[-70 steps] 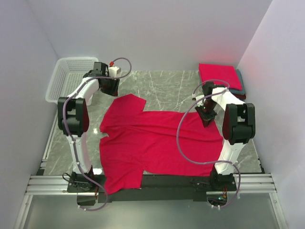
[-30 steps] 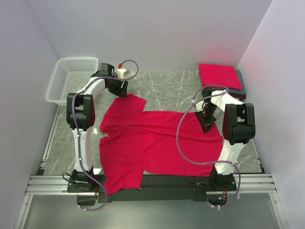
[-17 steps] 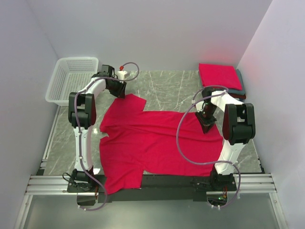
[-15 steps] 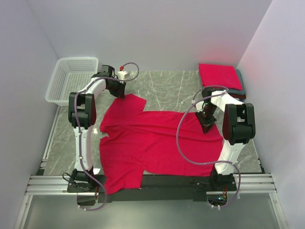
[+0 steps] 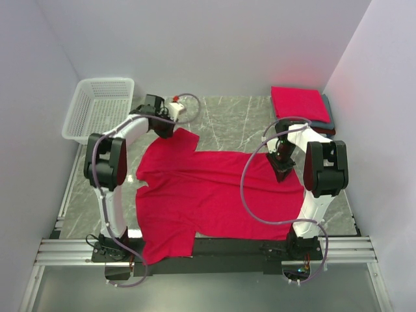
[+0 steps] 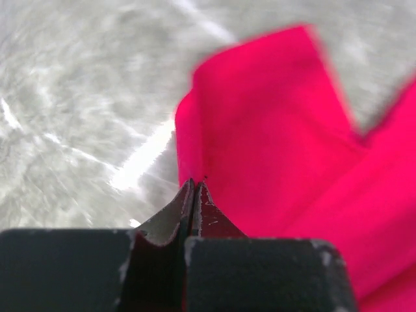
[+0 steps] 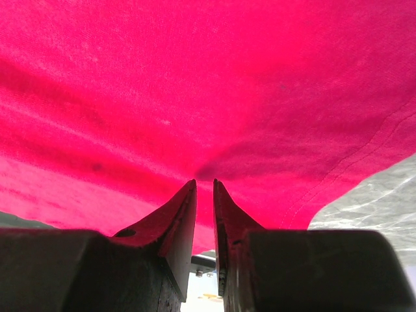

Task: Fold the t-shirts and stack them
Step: Flatten the tshirt out

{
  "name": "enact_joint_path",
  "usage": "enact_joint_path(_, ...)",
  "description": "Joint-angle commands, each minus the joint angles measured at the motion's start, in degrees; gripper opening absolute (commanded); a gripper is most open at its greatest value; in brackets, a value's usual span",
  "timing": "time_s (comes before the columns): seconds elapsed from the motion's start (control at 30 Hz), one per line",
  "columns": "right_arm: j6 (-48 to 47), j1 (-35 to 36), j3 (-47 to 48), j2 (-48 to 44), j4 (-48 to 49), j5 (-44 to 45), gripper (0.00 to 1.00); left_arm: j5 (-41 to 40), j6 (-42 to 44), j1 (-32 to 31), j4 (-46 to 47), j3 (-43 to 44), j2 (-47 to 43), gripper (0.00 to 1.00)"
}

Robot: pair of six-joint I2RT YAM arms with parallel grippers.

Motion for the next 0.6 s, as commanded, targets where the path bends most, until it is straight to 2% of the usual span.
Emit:
enact_joint_path(0.0,-0.09,-0.42,-0.74,-1.55,0.42,-0.13,0.24,-7.18,6.70,-6.32,8.08,-8.03,-9.89,0.00)
enact_joint_path(0.07,-0.09,-0.42,-0.92,-1.54,0.60,-0.04,0.24,-10.52,9.35,-10.09,10.81,-14.89,-13.23,0.04)
enact_joint_path(0.17,-0.27,-0.42,-0.83,-1.28,0.60,0.13,0.24,-10.89,14.62,-13.44,7.93,-20.35,-15.96,0.24)
enact_joint_path(0.2,-0.27,-0.42,-0.83,-1.19,0.51,0.13,0.24,-8.54,17.16,-13.80,6.09,-21.14,-16.58,0.36)
enact_joint_path(0.27,-0.36,-0.51,-0.66,-1.10,0.51,-0.22,0.24,-5.54,18.59,-13.81,1.78,-22.12,-18.59,0.43)
enact_joint_path(0.37,-0.18,-0.42,-0.22,-0.67,0.25,-0.66,0.24,-1.93,18.07,-11.97,-0.69,-20.72,-19.84,0.45)
enact_joint_path(0.43,-0.01,-0.51,0.22,-0.58,0.16,-1.36,0.24,0.09,14.04,-10.12,-0.96,-16.87,-18.97,0.47)
enact_joint_path(0.57,0.17,-0.51,0.75,-0.23,-0.11,-1.71,0.24,5.01,4.30,-5.03,-5.70,-6.93,-10.55,0.47)
